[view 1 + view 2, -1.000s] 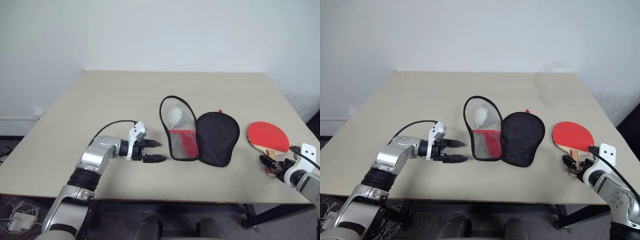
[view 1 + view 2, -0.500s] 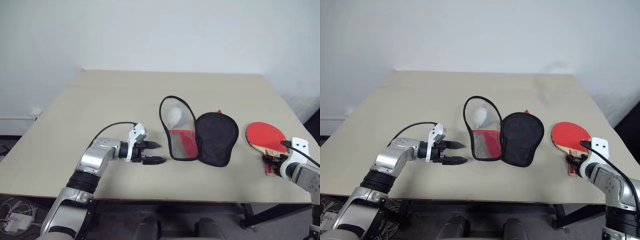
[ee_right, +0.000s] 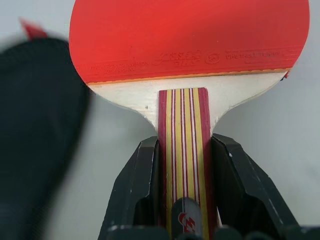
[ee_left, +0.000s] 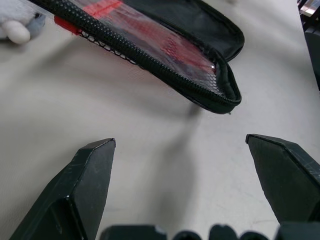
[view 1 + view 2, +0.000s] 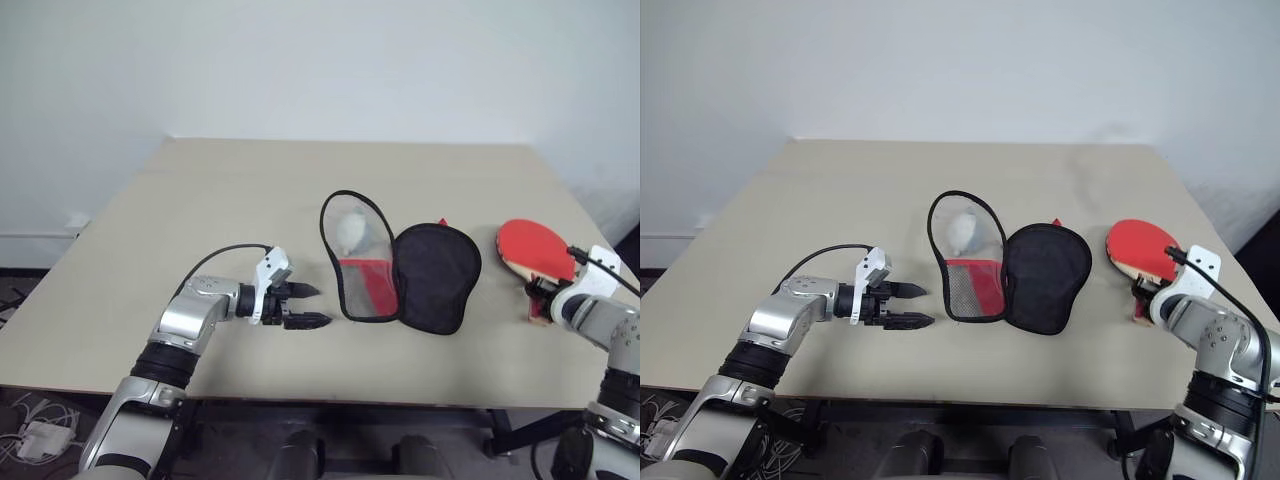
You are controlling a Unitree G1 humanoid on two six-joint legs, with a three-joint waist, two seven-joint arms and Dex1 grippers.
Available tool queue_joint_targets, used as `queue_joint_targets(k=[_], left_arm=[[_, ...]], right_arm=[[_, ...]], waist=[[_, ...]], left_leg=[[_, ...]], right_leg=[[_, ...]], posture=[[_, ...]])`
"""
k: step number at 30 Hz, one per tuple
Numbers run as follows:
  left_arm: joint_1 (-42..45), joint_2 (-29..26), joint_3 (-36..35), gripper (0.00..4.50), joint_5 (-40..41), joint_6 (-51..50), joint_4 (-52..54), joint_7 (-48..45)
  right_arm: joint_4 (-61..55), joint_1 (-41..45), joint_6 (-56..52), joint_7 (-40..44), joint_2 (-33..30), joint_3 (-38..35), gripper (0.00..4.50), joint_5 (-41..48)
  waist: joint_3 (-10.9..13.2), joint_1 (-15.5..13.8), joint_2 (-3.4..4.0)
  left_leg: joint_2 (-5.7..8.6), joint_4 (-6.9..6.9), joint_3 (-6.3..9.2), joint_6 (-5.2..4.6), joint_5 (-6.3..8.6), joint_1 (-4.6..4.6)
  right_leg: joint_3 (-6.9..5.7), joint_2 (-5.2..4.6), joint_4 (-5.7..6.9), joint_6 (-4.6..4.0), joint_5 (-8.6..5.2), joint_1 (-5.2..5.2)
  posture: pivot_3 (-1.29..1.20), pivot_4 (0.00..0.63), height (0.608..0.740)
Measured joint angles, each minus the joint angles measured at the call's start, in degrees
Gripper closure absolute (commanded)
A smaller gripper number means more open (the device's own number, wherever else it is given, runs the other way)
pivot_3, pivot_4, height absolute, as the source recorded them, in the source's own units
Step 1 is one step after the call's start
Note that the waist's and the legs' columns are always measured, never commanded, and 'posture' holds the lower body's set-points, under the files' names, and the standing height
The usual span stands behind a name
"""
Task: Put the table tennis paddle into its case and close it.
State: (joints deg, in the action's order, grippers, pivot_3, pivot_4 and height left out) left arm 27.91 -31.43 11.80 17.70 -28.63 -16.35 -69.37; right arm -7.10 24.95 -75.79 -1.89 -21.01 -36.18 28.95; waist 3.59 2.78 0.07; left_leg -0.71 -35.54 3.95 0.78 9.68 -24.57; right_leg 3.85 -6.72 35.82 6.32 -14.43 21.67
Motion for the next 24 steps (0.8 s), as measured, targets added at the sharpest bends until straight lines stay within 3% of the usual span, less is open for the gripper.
queue_joint_targets(k=[7, 13, 24], left_arm=[[0.1, 0.33, 0.0, 0.0, 0.0, -0.02, -0.01, 0.04], [0.14, 0.42, 0.0, 0.0, -0.02, -0.09, -0.04, 0.07], [1.45, 1.57, 0.12, 0.0, -0.17, -0.09, -1.03, 0.07]], right_arm=[[-11.68, 6.23, -10.1, -2.26, 12.72, -0.63, 3.37, 2.93], [-15.9, 6.26, -13.69, -4.06, 22.82, -0.85, 3.37, 2.19], [-16.16, 2.12, -11.83, -5.44, 29.92, -0.49, 3.37, -2.16]], waist=[[-0.02, -0.02, 0.04], [-0.02, -0.08, 0.04], [-0.03, 0.18, 0.06]], left_leg=[[0.0, 0.38, -0.01, -0.04, -0.09, -0.02], [0.01, 0.37, -0.02, -0.02, -0.11, -0.06], [-0.01, 0.57, 0.0, 0.11, -0.3, -0.05]], right_leg=[[0.05, 0.02, 0.0, 0.09, 0.06, 0.21], [0.03, 0.0, -0.01, -0.14, 0.22, 0.32], [0.04, 0.04, 0.21, -0.22, 0.27, 0.57]], posture=[[0.0, 0.0, 0.74], [0.0, 0.0, 0.74], [0.0, 0.0, 0.74]])
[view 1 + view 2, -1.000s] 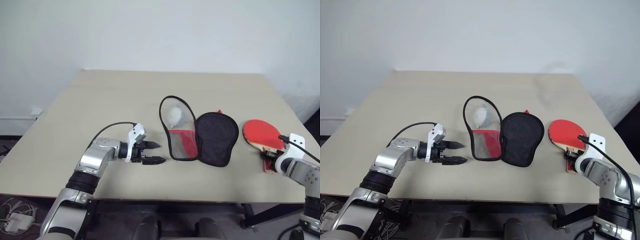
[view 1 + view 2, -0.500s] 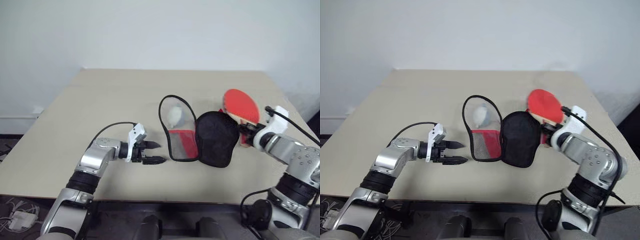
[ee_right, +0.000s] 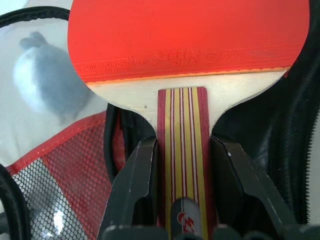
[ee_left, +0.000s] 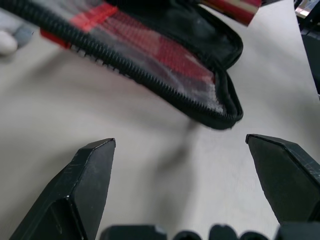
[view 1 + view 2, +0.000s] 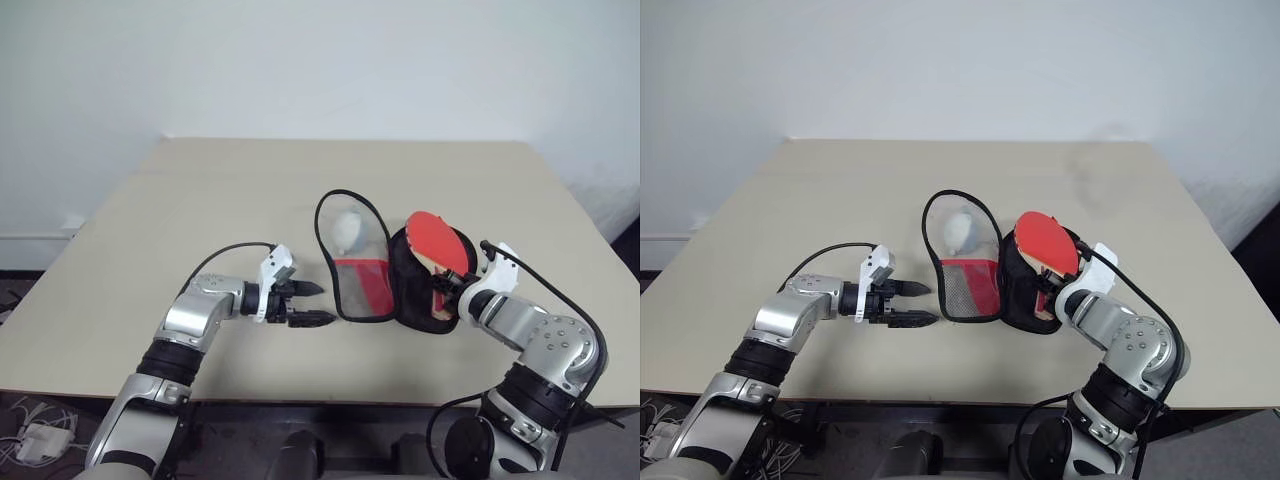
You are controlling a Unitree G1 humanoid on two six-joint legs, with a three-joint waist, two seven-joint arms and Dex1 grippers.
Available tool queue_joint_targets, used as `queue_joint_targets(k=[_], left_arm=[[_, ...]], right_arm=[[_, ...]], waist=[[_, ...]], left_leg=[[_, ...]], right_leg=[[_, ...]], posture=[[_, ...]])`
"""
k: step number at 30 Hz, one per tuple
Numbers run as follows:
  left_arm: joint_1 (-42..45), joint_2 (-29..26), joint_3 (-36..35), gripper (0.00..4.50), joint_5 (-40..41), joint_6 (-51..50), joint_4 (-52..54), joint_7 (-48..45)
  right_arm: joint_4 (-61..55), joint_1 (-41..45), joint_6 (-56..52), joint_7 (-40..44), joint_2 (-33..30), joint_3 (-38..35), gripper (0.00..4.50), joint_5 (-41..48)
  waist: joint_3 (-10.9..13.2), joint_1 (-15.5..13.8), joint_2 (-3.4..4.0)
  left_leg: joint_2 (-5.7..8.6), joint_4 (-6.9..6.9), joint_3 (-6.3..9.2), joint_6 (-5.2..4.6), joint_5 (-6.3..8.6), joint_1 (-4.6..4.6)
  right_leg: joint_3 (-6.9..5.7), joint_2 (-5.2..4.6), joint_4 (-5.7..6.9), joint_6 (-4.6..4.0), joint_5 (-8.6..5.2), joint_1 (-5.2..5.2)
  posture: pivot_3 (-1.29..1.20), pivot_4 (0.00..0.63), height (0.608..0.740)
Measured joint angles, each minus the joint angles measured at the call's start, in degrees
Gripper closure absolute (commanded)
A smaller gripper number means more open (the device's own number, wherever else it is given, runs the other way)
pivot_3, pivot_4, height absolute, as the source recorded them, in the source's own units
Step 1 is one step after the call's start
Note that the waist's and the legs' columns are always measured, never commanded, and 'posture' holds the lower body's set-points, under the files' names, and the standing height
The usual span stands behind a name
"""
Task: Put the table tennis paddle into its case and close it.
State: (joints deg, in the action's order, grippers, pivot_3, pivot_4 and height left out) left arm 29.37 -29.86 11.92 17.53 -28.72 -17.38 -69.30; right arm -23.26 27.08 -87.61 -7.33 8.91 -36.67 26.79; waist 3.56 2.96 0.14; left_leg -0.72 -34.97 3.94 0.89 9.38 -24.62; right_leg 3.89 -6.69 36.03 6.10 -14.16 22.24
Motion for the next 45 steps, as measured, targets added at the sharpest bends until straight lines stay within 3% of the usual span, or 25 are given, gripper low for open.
queue_joint_targets(k=[16, 26, 38, 45], left_arm=[[0.15, 0.06, 0.0, 0.0, -0.16, 0.1, -0.4, -0.09], [0.15, 0.06, 0.0, 0.0, -0.19, 0.11, -0.4, -0.08], [2.9, -0.15, -0.14, 0.0, -1.31, 1.22, -5.37, -0.15], [11.19, -2.73, -0.02, 0.0, -7.4, 12.02, -21.61, -1.12]], right_arm=[[0.93, -2.78, 5.38, -0.57, -0.39, 5.92, 3.37, -3.8], [1.35, -3.53, 5.24, -0.54, -0.44, 7.07, 0.03, -4.57], [-4.33, 3.7, 8.33, 11.53, -6.71, 0.88, 0.03, 8.56], [2.83, 2.86, 18.92, 11.19, -12.67, -1.62, 0.03, 8.27]], waist=[[-0.02, -0.05, -0.03], [-0.01, 0.01, -0.02], [-0.01, -0.06, -0.03], [0.0, -0.02, -0.03]], left_leg=[[0.0, 0.01, 0.02, 0.2, -0.02, 0.0], [-0.01, 0.08, 0.02, 0.11, -0.07, -0.01], [-0.04, 0.08, 0.03, 0.07, -0.11, -0.02], [-0.03, 0.13, 0.01, 0.03, -0.15, -0.01]], right_leg=[[-0.04, -0.02, -0.02, 0.0, 0.0, -0.03], [-0.03, 0.0, -0.01, 0.01, 0.0, 0.05], [-0.05, 0.03, -0.04, 0.04, -0.02, 0.03], [-0.04, 0.04, -0.11, 0.04, -0.01, 0.05]], posture=[[0.0, 0.0, 0.74], [0.0, 0.0, 0.74], [0.0, 0.0, 0.74], [0.0, 0.0, 0.74]])
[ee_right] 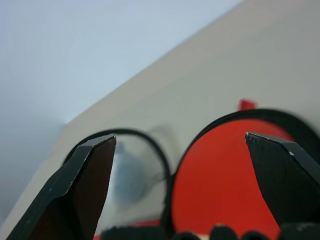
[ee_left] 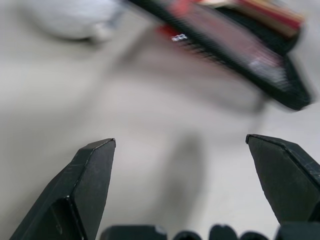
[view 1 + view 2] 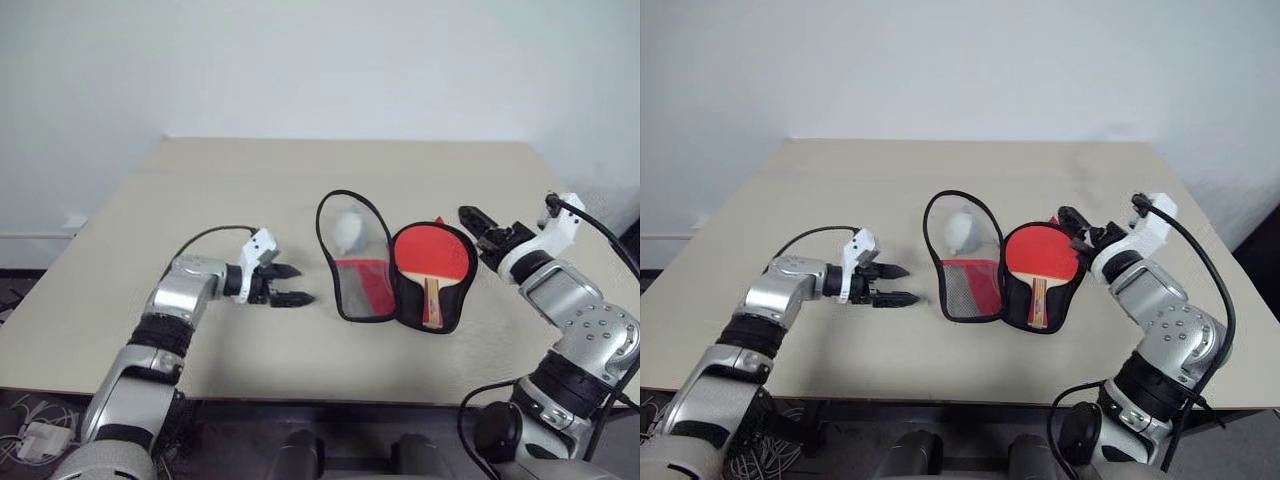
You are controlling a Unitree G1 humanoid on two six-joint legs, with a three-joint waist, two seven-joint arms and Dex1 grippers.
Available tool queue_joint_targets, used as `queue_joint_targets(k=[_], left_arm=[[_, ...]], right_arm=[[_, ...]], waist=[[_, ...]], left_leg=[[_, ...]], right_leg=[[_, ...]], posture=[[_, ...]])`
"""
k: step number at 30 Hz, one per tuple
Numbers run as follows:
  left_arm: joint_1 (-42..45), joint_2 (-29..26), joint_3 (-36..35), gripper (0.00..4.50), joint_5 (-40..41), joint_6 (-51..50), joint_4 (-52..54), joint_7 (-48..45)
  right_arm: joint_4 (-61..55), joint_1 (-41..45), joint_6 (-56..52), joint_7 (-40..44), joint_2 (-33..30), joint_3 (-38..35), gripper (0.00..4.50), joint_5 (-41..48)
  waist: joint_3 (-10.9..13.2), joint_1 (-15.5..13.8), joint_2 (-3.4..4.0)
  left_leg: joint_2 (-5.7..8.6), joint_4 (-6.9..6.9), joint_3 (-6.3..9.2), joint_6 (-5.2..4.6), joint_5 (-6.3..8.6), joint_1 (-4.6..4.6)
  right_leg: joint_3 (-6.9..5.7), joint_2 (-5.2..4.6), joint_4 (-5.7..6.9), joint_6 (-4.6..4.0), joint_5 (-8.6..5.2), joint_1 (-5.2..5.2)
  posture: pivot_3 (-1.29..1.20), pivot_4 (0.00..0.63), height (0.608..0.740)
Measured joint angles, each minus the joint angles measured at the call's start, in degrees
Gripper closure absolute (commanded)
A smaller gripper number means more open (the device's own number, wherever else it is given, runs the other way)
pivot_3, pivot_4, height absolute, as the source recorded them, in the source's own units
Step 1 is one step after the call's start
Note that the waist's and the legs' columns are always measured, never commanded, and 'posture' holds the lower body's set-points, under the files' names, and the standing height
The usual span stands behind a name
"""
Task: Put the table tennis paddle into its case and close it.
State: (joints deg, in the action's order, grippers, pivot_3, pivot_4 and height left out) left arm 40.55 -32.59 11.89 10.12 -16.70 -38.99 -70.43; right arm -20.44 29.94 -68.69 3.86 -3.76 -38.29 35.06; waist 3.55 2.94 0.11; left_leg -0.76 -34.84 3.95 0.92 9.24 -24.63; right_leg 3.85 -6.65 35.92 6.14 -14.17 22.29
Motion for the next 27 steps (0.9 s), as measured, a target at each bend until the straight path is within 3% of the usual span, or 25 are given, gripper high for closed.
queue_joint_targets(k=[7, 13, 19, 27], left_arm=[[4.98, 4.79, 2.51, 0.0, -7.88, 12.74, -13.37, 1.31], [7.3, 15.4, 2.41, 0.0, -9.95, 17.91, -18.15, 6.5], [7.95, 22.88, 0.33, 0.0, -8.96, 17.41, -18.42, 9.42], [9.5, 28.52, -3.72, 0.0, -4.87, 10.73, -11.06, 12.03]], right_arm=[[1.19, -6.18, 10.98, 1.21, -2.07, 10.1, 0.03, -4.78], [1.23, -6.28, 16.32, 0.95, 0.09, 10.58, 0.03, -2.56], [2.45, -6.0, 21.74, -0.73, 0.06, 7.14, 0.03, -0.26], [4.74, -5.79, 26.52, -3.43, 0.08, 5.32, 0.03, 1.67]], waist=[[0.0, -0.52, 0.01], [0.0, -1.87, -0.02], [0.0, -1.75, -0.02], [0.0, -1.55, 0.0]], left_leg=[[0.03, -0.02, -0.01, -0.03, -0.02, -0.02], [0.06, -0.24, -0.01, -0.02, -0.07, -0.03], [0.06, -0.17, 0.0, -0.04, -0.09, -0.05], [0.06, -0.15, -0.01, -0.08, -0.11, -0.05]], right_leg=[[0.0, -0.04, -0.08, 0.02, 0.0, -0.07], [-0.01, -0.07, -0.12, 0.15, 0.09, -0.24], [0.01, -0.04, -0.1, 0.18, 0.1, -0.26], [0.04, -0.02, -0.1, 0.18, 0.1, -0.27]], posture=[[0.0, 0.0, 0.74], [0.0, 0.0, 0.74], [0.0, 0.0, 0.74], [0.0, 0.0, 0.74]])
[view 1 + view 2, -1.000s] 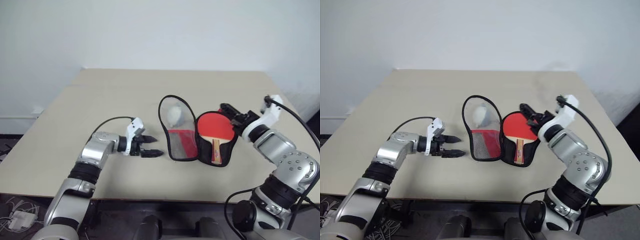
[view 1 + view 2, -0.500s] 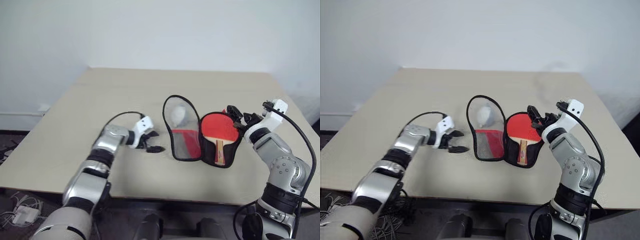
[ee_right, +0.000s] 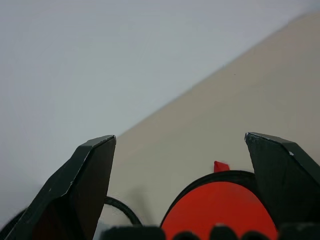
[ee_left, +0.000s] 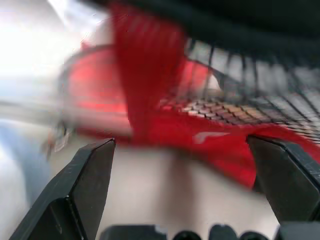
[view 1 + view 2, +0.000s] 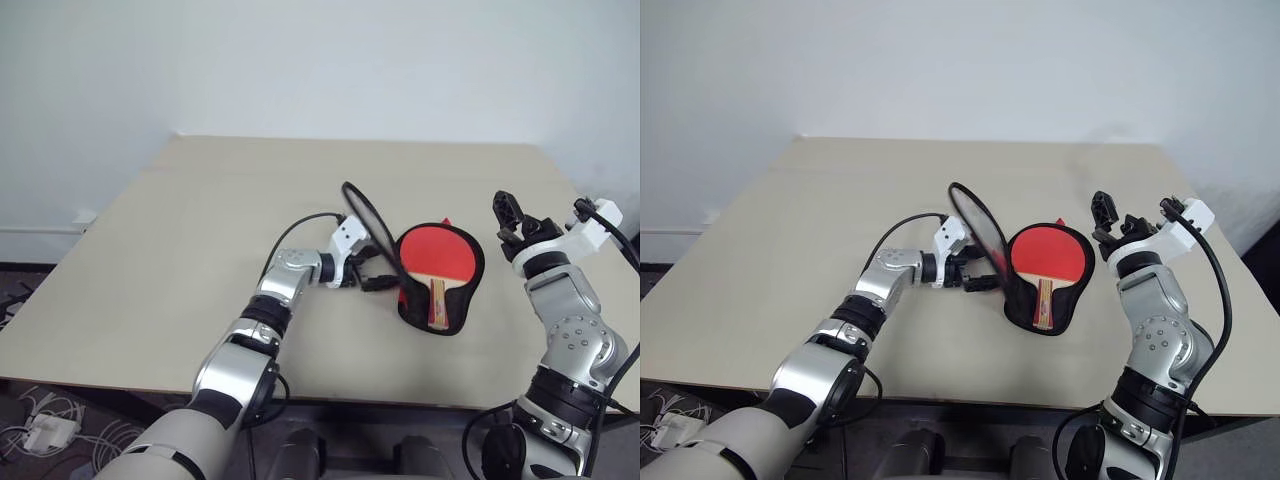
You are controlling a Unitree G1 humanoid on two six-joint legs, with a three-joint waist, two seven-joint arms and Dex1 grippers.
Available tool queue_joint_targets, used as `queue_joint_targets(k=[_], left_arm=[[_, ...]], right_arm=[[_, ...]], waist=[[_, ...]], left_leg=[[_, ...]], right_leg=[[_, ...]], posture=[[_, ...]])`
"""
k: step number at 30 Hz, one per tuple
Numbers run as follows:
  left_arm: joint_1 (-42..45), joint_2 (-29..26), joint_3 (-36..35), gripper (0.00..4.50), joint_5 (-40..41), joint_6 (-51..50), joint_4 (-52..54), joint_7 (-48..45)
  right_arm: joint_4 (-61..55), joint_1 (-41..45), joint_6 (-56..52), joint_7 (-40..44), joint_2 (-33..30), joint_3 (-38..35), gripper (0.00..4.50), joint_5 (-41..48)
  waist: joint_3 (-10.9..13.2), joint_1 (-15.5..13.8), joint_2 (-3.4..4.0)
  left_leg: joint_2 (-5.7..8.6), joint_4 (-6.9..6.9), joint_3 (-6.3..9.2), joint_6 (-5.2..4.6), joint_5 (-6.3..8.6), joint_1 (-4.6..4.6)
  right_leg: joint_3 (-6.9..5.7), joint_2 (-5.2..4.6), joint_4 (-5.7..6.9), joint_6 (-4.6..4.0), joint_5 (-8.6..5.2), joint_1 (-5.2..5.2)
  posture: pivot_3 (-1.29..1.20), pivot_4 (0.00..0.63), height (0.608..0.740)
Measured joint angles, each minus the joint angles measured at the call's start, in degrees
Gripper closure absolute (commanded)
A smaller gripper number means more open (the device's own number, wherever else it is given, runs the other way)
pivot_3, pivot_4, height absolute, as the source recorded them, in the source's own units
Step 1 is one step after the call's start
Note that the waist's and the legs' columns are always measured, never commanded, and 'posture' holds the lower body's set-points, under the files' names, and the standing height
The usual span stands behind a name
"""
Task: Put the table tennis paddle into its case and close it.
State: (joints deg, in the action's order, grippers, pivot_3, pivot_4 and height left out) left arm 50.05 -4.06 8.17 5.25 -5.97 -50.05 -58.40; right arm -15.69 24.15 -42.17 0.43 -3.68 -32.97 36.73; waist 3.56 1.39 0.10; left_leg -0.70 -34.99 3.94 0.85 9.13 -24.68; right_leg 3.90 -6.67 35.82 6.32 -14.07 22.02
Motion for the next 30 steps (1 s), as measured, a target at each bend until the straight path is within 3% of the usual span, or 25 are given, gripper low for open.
queue_joint_targets(k=[11, 24, 30], left_arm=[[-7.48, 4.78, 2.52, 0.0, -0.23, -7.55, 7.56, 5.19], [-5.77, 5.46, -3.34, 0.0, 6.32, -33.65, 12.28, 13.26], [-2.59, 9.45, -7.5, 0.0, 11.17, -43.78, 9.54, 14.98]], right_arm=[[3.58, 0.01, 6.22, -2.82, -0.56, -0.27, 0.03, 1.49], [4.63, -1.86, 6.65, -3.39, -1.75, 2.72, 0.03, 1.49], [5.09, -2.06, 6.87, -3.96, -1.76, 3.23, 0.03, 1.6]], waist=[[0.0, 0.03, 0.03], [0.0, 0.02, 0.03], [0.0, 0.0, 0.02]], left_leg=[[0.0, -0.01, 0.0, -0.02, -0.02, 0.03], [0.01, -0.07, 0.01, -0.01, -0.02, 0.03], [0.01, -0.06, 0.02, -0.01, -0.01, 0.03]], right_leg=[[0.01, 0.02, 0.01, -0.03, 0.0, -0.01], [0.0, 0.01, -0.01, -0.03, 0.01, -0.06], [-0.01, 0.01, -0.04, -0.03, 0.0, -0.06]], posture=[[0.0, 0.0, 0.74], [0.0, 0.0, 0.74], [0.0, 0.0, 0.74]])
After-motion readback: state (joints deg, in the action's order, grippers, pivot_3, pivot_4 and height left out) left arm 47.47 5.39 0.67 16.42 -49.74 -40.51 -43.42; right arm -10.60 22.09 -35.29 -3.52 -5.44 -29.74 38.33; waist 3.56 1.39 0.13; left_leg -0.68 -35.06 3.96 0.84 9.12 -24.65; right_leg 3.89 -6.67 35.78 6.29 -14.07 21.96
